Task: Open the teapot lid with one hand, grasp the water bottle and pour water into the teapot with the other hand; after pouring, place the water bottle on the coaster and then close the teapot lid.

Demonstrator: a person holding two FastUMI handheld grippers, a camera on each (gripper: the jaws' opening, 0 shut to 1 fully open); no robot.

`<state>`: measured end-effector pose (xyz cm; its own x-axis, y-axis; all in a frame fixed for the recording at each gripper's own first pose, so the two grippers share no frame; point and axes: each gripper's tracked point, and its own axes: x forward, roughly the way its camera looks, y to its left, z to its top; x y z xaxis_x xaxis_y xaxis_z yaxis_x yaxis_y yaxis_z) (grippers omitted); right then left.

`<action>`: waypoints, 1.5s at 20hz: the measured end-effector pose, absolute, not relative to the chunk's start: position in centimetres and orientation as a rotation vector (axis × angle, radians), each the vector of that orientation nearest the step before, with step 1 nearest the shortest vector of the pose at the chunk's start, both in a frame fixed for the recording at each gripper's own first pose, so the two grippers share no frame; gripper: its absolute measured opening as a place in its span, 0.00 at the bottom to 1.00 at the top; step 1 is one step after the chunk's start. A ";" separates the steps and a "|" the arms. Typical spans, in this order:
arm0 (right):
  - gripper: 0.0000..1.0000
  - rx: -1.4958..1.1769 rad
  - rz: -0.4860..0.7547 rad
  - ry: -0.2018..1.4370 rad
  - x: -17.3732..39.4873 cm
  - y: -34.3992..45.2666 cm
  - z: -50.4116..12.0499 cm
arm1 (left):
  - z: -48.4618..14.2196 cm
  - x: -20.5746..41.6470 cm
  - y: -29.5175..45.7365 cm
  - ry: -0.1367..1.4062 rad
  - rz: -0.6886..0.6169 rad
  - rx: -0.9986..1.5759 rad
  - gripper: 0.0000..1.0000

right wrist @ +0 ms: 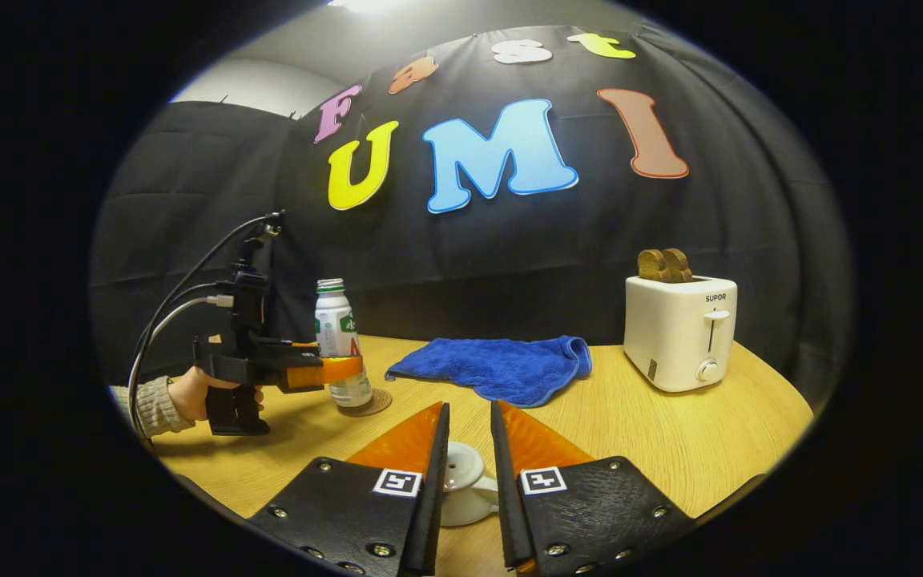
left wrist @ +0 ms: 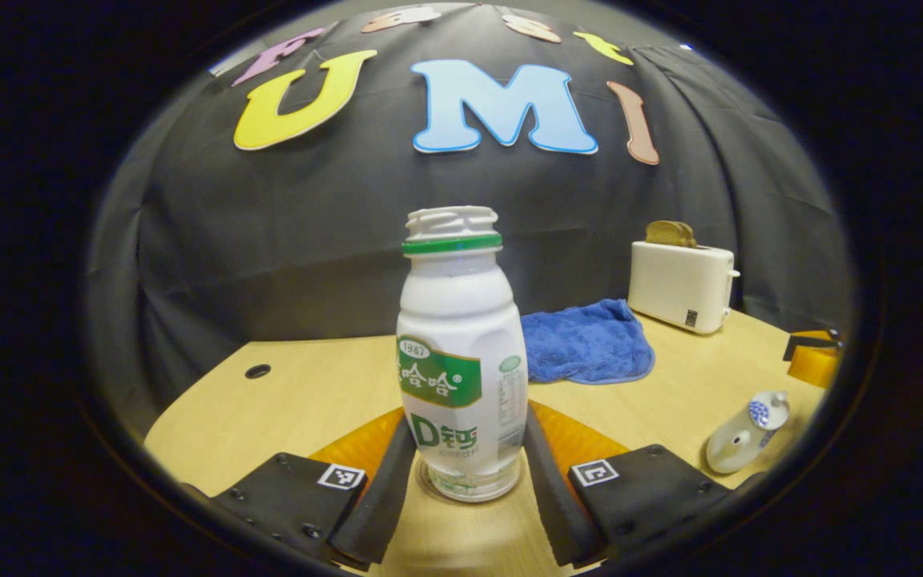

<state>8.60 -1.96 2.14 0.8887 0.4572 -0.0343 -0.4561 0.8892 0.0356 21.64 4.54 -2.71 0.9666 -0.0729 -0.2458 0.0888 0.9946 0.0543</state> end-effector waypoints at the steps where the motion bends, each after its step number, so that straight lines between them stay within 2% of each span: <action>1: 0.31 0.021 0.473 0.044 8.7 -1.9 2.0 | -2.9 22.0 4.7 0.255 -0.082 0.060 0.72; 3: 0.31 0.009 0.473 0.046 8.7 -1.8 1.9 | -3.3 22.6 5.0 0.266 -0.071 0.059 0.84; 5: 0.31 -0.004 0.474 0.048 8.7 -1.6 1.8 | -3.3 22.8 5.0 0.260 -0.070 0.053 0.84; 7: 0.31 -0.016 0.474 0.053 8.7 -1.5 1.5 | -3.5 22.9 5.1 0.264 -0.071 0.055 0.73; 10: 0.31 -0.019 0.486 0.045 8.4 -1.2 1.8 | -3.5 22.9 4.9 0.268 -0.073 0.055 0.86; 13: 0.31 -0.014 0.482 0.041 8.6 -1.4 1.8 | -3.0 22.8 5.0 0.250 -0.072 0.033 0.92; 14: 0.31 -0.008 0.481 0.039 8.6 -1.5 1.9 | -2.9 22.7 4.9 0.246 -0.073 0.031 0.97; 17: 0.31 0.008 0.476 0.027 8.5 -1.7 2.3 | -2.7 21.9 4.9 0.250 -0.067 0.072 0.97; 20: 0.31 0.024 0.462 -0.003 8.2 -1.9 3.4 | -2.6 20.1 4.7 0.243 -0.070 0.093 0.92; 21: 0.31 0.030 0.460 -0.017 7.9 -1.8 3.8 | -2.6 19.3 4.6 0.241 -0.070 0.085 0.92; 22: 0.31 0.031 0.463 -0.030 7.6 -1.5 4.1 | -2.7 18.5 4.7 0.237 -0.064 0.076 0.97; 25: 0.31 0.034 0.462 -0.046 6.6 -0.8 4.4 | -2.5 16.3 4.9 0.223 -0.044 0.051 0.97; 30: 0.31 0.053 0.339 -0.078 3.7 -1.2 4.8 | -0.2 11.9 4.7 0.157 -0.034 0.035 0.97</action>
<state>3.68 -1.24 4.83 0.9403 0.3296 0.0849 -0.3337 0.9419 0.0392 11.88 4.71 -0.24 0.9872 -0.0307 -0.1565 0.0362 0.9988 0.0325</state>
